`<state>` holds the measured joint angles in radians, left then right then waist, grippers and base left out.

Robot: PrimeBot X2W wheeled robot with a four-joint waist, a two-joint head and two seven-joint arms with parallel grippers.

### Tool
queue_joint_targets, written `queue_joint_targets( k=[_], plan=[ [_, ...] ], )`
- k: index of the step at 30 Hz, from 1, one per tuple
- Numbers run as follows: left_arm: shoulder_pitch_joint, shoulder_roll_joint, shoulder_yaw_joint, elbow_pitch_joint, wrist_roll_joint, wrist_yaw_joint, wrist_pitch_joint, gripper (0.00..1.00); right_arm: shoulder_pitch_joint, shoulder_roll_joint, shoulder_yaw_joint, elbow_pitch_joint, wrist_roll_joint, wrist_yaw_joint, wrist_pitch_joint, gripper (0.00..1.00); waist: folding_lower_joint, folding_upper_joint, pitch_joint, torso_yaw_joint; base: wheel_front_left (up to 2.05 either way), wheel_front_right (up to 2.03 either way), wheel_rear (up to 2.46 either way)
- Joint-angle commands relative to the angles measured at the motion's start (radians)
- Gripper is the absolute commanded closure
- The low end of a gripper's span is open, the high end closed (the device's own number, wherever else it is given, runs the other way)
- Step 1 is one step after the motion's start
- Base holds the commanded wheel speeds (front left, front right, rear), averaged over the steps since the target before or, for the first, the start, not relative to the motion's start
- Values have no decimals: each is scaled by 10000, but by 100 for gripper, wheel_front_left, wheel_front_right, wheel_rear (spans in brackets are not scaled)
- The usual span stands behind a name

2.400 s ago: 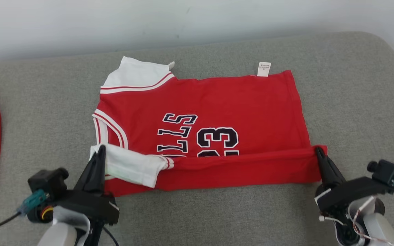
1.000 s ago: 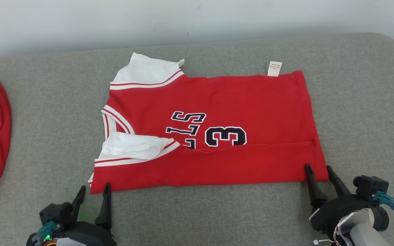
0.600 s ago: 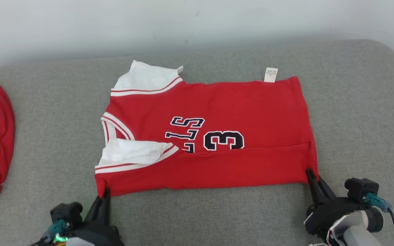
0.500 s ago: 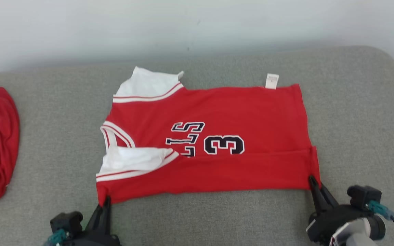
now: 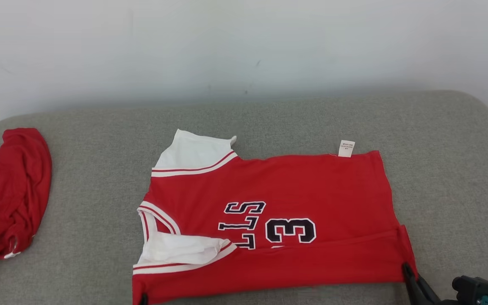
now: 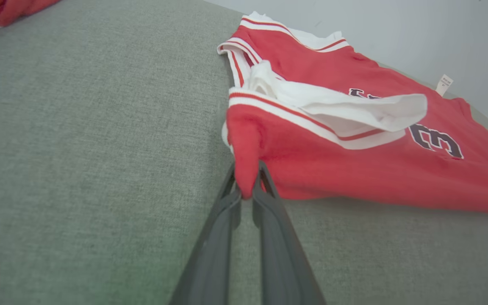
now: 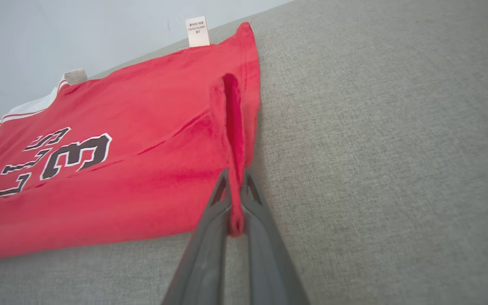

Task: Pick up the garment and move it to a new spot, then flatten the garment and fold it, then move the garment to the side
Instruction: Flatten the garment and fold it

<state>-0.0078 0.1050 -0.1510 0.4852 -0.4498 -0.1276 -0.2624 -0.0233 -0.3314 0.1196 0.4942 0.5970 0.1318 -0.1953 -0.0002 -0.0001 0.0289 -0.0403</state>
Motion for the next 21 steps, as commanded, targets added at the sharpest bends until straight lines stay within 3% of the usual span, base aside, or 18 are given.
queue_joint_targets(
  k=[1, 4, 5, 6, 7, 21],
  plan=[
    [266, -63, -11, -44, 43, 33, -34, 100, 270, 83, -182, -142, -89, -24, 94, 100, 2, 1, -27, 25, 0, 0, 0],
    [389, -82, -70, 8, 174, 82, -35, 100, 537, 214, -419, -361, -270, -24, 216, 100, 2, 1, -101, 30, 0, 0, 0],
    [421, -90, -52, -7, 234, 120, -35, 91, 587, 247, -492, -471, -459, -24, 135, 36, 2, 1, -136, 25, 0, 0, 0],
    [435, -84, -10, -85, 348, 150, -35, 40, 634, 303, -585, -563, -626, -24, 62, 0, 2, 1, -164, 21, 0, 0, 0],
    [426, -66, 49, -205, 449, 190, -35, 0, 660, 365, -694, -658, -818, -24, 15, 0, 2, 1, -198, 16, 0, 0, 0],
    [308, 72, 1508, -2692, 2004, 433, -35, 0, 506, 1539, -1587, -3051, -2691, -24, -669, 0, 2, 1, -450, 123, 0, 0, 0]
  ],
)
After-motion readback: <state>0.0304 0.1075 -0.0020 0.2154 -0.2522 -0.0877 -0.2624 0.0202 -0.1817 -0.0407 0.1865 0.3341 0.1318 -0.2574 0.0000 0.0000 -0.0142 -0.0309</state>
